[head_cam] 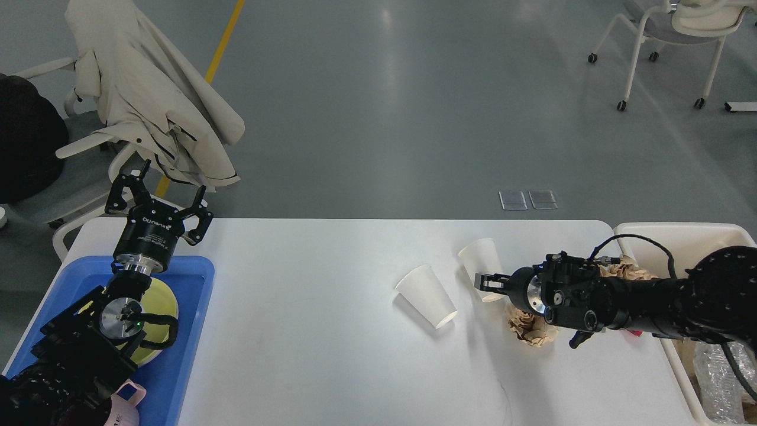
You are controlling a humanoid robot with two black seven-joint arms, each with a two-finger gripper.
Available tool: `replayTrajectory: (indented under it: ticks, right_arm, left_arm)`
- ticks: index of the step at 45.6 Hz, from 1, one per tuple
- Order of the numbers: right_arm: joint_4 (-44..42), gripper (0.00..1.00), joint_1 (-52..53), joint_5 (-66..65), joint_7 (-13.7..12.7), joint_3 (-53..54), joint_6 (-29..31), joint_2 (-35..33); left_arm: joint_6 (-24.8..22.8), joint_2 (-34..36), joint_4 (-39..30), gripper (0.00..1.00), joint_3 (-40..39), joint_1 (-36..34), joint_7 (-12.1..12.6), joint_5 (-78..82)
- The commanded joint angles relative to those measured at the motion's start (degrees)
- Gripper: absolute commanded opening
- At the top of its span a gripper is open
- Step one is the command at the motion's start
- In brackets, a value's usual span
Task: Tidy desktop
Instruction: 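Grasp the white paper cup farther from the robot, then lift the paper cup and drop it into the white bin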
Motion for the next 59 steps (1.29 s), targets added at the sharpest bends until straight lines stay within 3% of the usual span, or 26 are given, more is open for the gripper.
replayTrajectory:
  ticks: [1, 10, 15, 16, 19, 22, 24, 31, 37, 42, 50, 54, 59]
  right_arm:
    - [6.08, 0.0, 6.1, 0.0, 0.18, -1.85, 3.85, -6.04]
    - [22.24, 0.0, 30.69, 0.0, 0.62, -13.27, 13.77, -17.73]
    - [28.32, 0.0, 53.36, 0.0, 1.32, -17.76, 31.59, -23.36]
    - [28.41, 0.0, 61.67, -0.09, 1.76, -18.2, 41.03, -24.76]
    - [27.54, 0.0, 71.74, -0.61, 3.51, -18.47, 53.04, -26.79]
    - [25.7, 0.0, 79.22, -1.58, 6.76, -18.73, 61.05, -27.41]
    - [24.81, 0.0, 82.04, -4.03, 8.61, -19.43, 62.9, -27.59]
    - [23.67, 0.0, 82.94, -12.12, 10.37, -25.14, 61.52, -29.96]
    - [19.99, 0.0, 74.61, -16.08, 10.29, -30.16, 53.36, -33.38]
    - [11.47, 0.0, 59.59, -18.72, 10.2, -30.16, 41.94, -37.25]
    - [-2.95, 0.0, 28.48, -16.97, 10.2, -26.3, 23.75, -37.61]
    - [-9.54, 0.0, 10.47, -11.97, 9.93, -21.04, 16.62, -35.51]
    - [-18.41, 0.0, -6.68, -4.93, 9.67, -13.74, 12.57, -29.18]
  left_arm:
    - [0.0, 0.0, 0.0, 1.0, 0.0, 0.0, 0.0, 0.0]
    - [0.0, 0.0, 0.0, 1.0, 0.0, 0.0, 0.0, 0.0]
    - [0.0, 0.0, 0.0, 1.0, 0.0, 0.0, 0.0, 0.0]
    - [0.0, 0.0, 0.0, 1.0, -0.09, 0.0, 0.0, 0.0]
    - [0.0, 0.0, 0.0, 1.0, -0.09, 0.0, 0.0, 0.0]
    - [0.0, 0.0, 0.0, 1.0, -0.09, 0.0, 0.0, 0.0]
    - [0.0, 0.0, 0.0, 1.0, -0.09, 0.0, 0.0, 0.0]
    - [0.0, 0.0, 0.0, 1.0, -0.09, 0.09, 0.0, 0.0]
    - [0.0, 0.0, 0.0, 1.0, -0.09, 0.0, 0.0, 0.0]
    - [0.0, 0.0, 0.0, 1.0, -0.09, 0.0, 0.0, 0.0]
    - [0.0, 0.0, 0.0, 1.0, 0.0, 0.0, 0.0, 0.0]
    - [0.0, 0.0, 0.0, 1.0, 0.0, 0.0, 0.0, 0.0]
    - [0.0, 0.0, 0.0, 1.0, 0.0, 0.0, 0.0, 0.0]
